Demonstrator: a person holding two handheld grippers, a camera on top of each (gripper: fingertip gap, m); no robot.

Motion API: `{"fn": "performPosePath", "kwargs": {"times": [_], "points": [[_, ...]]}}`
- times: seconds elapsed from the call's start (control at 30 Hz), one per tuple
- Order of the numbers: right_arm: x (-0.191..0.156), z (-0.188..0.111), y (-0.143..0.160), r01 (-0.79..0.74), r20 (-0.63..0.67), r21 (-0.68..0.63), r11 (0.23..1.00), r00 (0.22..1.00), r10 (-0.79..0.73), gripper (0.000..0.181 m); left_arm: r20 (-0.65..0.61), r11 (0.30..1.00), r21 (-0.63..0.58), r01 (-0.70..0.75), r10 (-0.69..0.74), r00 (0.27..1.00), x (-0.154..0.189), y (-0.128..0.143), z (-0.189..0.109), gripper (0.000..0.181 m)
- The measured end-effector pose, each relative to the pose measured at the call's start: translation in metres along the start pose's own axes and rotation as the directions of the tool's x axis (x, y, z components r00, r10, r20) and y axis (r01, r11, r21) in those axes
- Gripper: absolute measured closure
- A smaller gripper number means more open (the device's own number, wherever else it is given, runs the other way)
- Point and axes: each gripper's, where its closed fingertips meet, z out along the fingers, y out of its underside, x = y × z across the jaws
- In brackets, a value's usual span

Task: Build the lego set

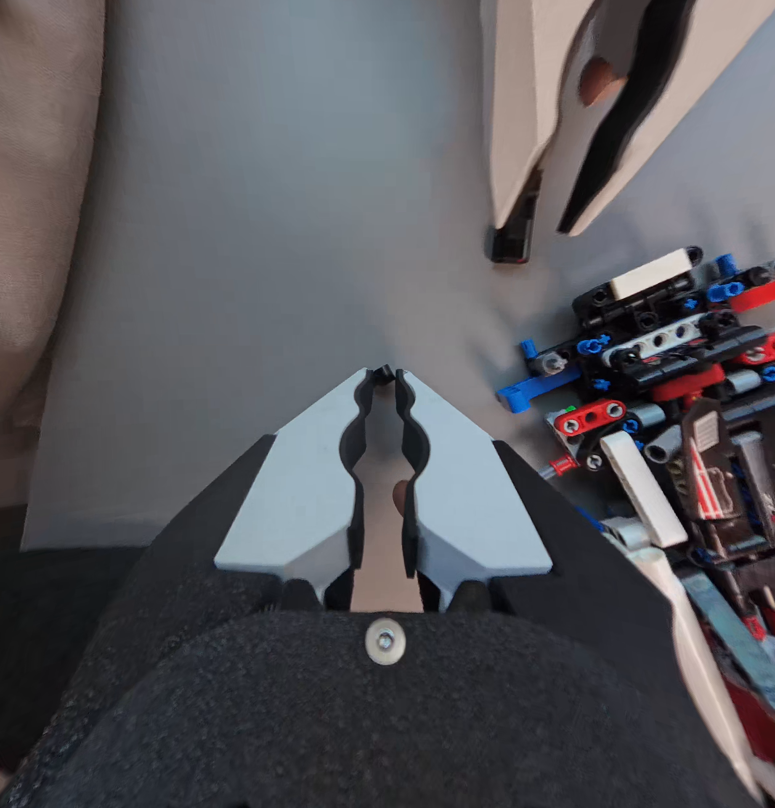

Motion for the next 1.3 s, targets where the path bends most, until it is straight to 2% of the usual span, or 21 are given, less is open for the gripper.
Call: {"fn": "performPosePath", "kwargs": {"times": [0.07,0.1,0.17,0.23,0.33,0.43,0.53,0.63,0.8,0.93,1.03,1.3], "points": [[0.009,-0.011,-0.022,-0.033,-0.123,0.214,0.976,0.991,0.061,0.173,-0.094,0.998,0.044,0.052,-0.048,0.994,0.015,-0.007,0.001,0.162],[0.015,-0.022,-0.035,-0.037,-0.197,0.341,0.939,0.974,0.11,0.174,-0.145,0.993,0.07,0.09,-0.079,0.986,0.022,-0.012,0.001,0.161],[0.022,-0.052,-0.058,-0.001,-0.306,0.578,0.816,0.927,0.217,0.174,-0.232,0.978,0.125,0.169,-0.137,0.963,0.033,-0.023,0.001,0.159],[0.024,-0.083,-0.073,0.063,-0.37,0.742,0.667,0.869,0.33,0.173,-0.304,0.957,0.177,0.232,-0.171,0.937,0.04,-0.034,-0.002,0.156],[0.024,-0.107,-0.082,0.056,-0.314,0.877,0.477,0.818,0.481,0.173,-0.317,0.918,0.322,0.233,-0.127,0.94,0.045,-0.058,-0.012,0.155],[0.028,-0.113,-0.083,0.074,-0.317,0.909,0.411,0.763,0.563,0.173,-0.18,0.909,0.406,0.094,-0.021,0.983,0.045,-0.069,-0.016,0.156],[0.031,-0.103,-0.084,0.08,-0.35,0.891,0.447,0.748,0.564,0.173,0.002,0.897,0.439,-0.057,0.063,0.998,0.037,-0.075,-0.022,0.164],[0.033,-0.099,-0.082,0.059,-0.33,0.894,0.445,0.758,0.563,0.173,0.141,0.894,0.392,-0.216,0.174,0.975,0.031,-0.072,-0.023,0.173],[0.03,-0.089,-0.076,0.024,-0.306,0.879,0.476,0.795,0.524,0.173,0.237,0.874,0.289,-0.391,0.331,0.914,0.031,-0.064,-0.019,0.179],[0.017,-0.084,-0.075,0.03,-0.28,0.854,0.519,0.867,0.411,0.172,0.163,0.863,0.273,-0.426,0.395,0.904,0.041,-0.057,-0.016,0.179],[0.008,-0.083,-0.077,0.1,-0.331,0.801,0.59,0.895,0.298,0.169,0.089,0.868,0.28,-0.41,0.402,0.912,0.048,-0.053,-0.016,0.179],[-0.009,-0.072,-0.081,0.238,-0.399,0.656,0.716,0.915,0.061,0.174,-0.123,0.916,0.286,-0.281,0.326,0.937,0.065,-0.044,-0.013,0.179]]}}
